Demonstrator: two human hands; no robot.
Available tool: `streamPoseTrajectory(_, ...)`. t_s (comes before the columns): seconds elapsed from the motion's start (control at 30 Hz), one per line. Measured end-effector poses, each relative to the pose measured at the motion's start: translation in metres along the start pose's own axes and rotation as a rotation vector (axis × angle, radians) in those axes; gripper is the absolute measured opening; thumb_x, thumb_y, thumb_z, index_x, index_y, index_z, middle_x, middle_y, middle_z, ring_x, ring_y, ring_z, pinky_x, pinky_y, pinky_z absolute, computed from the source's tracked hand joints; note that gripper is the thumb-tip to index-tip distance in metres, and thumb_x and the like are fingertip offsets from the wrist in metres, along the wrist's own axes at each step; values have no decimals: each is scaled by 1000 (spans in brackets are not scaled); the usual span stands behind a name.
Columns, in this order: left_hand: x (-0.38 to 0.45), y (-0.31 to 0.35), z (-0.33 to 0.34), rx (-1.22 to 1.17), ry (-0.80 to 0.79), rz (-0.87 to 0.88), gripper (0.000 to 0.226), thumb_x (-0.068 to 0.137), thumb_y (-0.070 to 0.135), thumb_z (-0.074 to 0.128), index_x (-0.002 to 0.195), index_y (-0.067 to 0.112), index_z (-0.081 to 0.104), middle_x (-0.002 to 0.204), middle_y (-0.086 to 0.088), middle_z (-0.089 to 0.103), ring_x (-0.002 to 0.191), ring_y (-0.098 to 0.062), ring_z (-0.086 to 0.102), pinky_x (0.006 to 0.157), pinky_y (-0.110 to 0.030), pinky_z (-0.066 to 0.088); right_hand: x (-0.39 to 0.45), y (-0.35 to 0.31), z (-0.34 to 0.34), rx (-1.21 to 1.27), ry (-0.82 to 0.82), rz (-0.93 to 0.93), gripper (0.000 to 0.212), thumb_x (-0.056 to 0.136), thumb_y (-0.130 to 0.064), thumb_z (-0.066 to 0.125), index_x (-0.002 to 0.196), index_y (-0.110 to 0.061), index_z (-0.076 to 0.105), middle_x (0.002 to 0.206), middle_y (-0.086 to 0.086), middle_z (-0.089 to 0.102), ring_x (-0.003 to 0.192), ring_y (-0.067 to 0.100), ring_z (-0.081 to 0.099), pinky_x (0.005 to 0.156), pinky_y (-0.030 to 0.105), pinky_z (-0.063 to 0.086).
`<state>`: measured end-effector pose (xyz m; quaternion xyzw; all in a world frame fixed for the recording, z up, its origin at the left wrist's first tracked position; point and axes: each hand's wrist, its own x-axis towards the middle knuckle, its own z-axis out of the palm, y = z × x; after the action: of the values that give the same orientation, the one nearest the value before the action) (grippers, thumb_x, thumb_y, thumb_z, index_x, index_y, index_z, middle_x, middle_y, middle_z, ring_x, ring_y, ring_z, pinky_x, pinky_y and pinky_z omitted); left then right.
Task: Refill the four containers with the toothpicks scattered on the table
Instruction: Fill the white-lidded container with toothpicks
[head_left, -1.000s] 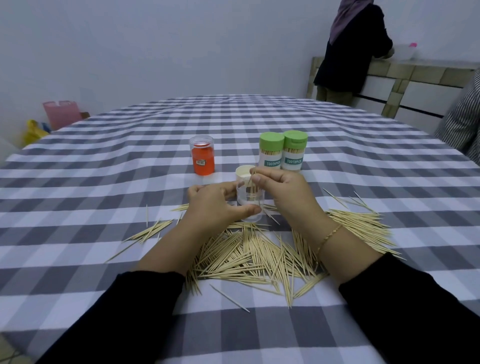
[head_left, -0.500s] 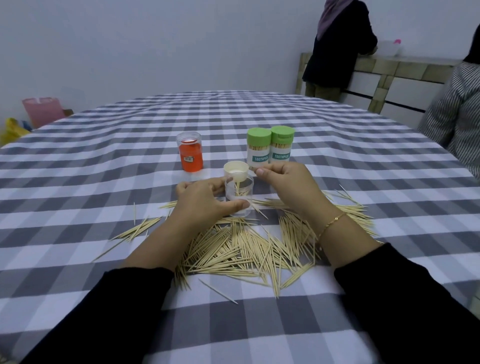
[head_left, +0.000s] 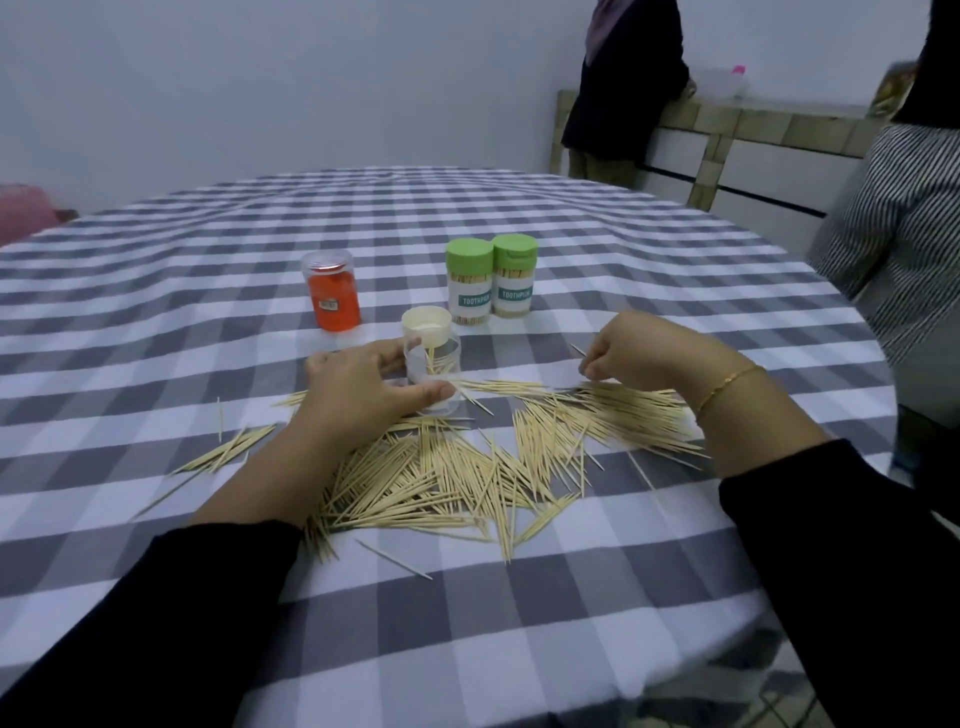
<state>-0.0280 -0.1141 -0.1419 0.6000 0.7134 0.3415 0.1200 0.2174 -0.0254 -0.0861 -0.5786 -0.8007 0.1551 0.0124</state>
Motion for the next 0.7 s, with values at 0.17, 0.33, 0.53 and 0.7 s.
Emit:
streamPoseTrajectory(0.17, 0, 1, 0, -5, -3, -7, 86, 59, 73, 60, 135, 34, 53, 123, 3, 67, 132, -17, 45, 111, -37, 16, -11, 8, -6, -353, -191, 34, 31, 94, -21, 49, 120, -8, 61, 114, 9, 61, 103, 25, 56, 85, 33, 46)
streamPoseTrajectory(0.33, -1, 3, 0, -27, 6, -1, 83, 62, 69, 63, 135, 32, 54, 121, 3, 68, 128, -15, 49, 116, -40, 19, -12, 10, 1, -395, -205, 38, 22, 86, -23, 59, 103, -9, 61, 89, 2, 57, 89, 23, 56, 72, 31, 46)
streamPoseTrajectory(0.53, -2, 2, 0, -36, -5, -1, 83, 61, 70, 63, 134, 32, 55, 122, 3, 67, 129, -15, 48, 117, -42, 19, -3, 13, 12, -373, -106, 31, 18, 87, -14, 56, 101, -6, 65, 88, 7, 61, 78, 24, 54, 59, 24, 40)
streamPoseTrajectory(0.7, 0, -1, 0, -46, -18, -11, 92, 54, 79, 66, 133, 34, 56, 121, 4, 68, 129, -17, 47, 116, -44, 22, 0, 8, 19, -386, -4, 58, 14, 86, -16, 64, 78, -10, 53, 65, 3, 48, 58, 17, 45, 57, 25, 37)
